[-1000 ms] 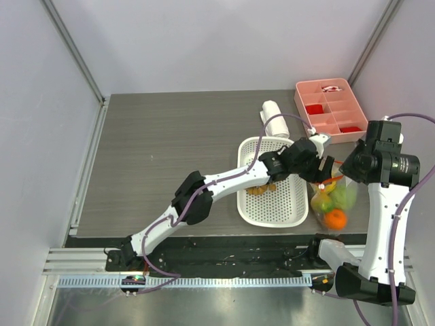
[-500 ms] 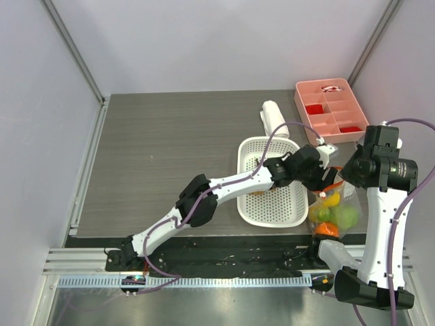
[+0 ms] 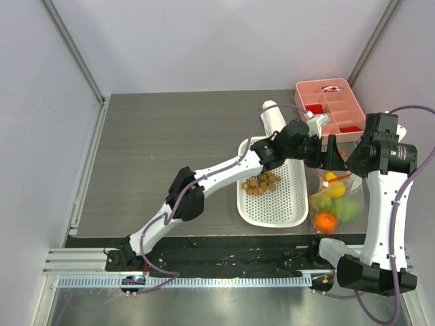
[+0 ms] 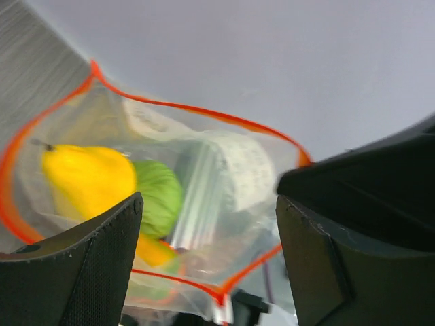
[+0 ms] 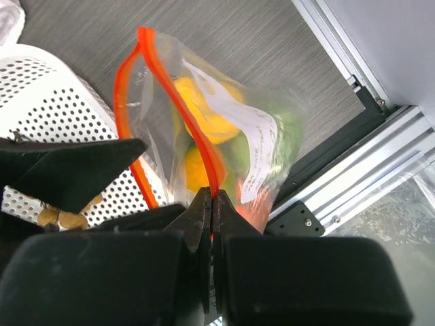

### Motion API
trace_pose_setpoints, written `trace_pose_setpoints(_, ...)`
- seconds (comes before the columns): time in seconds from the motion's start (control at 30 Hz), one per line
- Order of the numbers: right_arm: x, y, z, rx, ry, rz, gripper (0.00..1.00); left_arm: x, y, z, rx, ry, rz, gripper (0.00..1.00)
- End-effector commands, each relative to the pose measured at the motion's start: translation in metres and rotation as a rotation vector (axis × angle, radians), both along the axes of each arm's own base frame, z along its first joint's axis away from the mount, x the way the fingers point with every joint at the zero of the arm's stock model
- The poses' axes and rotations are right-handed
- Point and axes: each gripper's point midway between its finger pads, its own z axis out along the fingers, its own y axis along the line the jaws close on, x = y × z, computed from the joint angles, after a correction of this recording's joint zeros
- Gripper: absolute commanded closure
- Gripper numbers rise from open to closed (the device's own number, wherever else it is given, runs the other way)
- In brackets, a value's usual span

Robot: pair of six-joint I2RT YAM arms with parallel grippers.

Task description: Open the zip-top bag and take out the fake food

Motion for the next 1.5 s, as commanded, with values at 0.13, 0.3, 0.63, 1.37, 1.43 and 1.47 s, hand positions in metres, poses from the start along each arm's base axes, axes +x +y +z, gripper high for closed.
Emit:
trace_pose_setpoints(0.13, 0.021, -0.013, 0.056, -0.088, -0.161, -0.009, 0.99, 0.006, 0.053, 0.137, -0.206, -0.03, -0.011, 0.18)
trace_pose_setpoints(0.3, 0.029, -0.003, 0.038, -0.058, -0.181, 0.064, 0.99, 0.018, 0.063, 0.098, -0.09, 0.052, -0.032, 0.16)
trace_pose_setpoints(0.63, 0.032, 0.021, -0.034, 0.104, -0.166, 0.053, 0.99, 0.012, 0.055, 0.05, -0.013, 0.038, -0.117, 0.38)
trace_pose_setpoints(1.37, -0.011, 0.009, -0.03, 0.072, -0.01, -0.081, 0.99, 0.041, 0.012, -0.083, 0.325, -0.334, 0.223, 0.48)
trace_pose_setpoints(1.43, -0.014, 0.007, -0.033, 0.065, 0.0, -0.092, 0.99, 0.041, 0.01, -0.082, 0.305, -0.317, 0.231, 0.45)
trace_pose_setpoints(1.47, -0.014, 0.006, -0.034, 0.06, 0.007, -0.092, 0.99, 0.041, 0.008, -0.076, 0.288, -0.312, 0.232, 0.45)
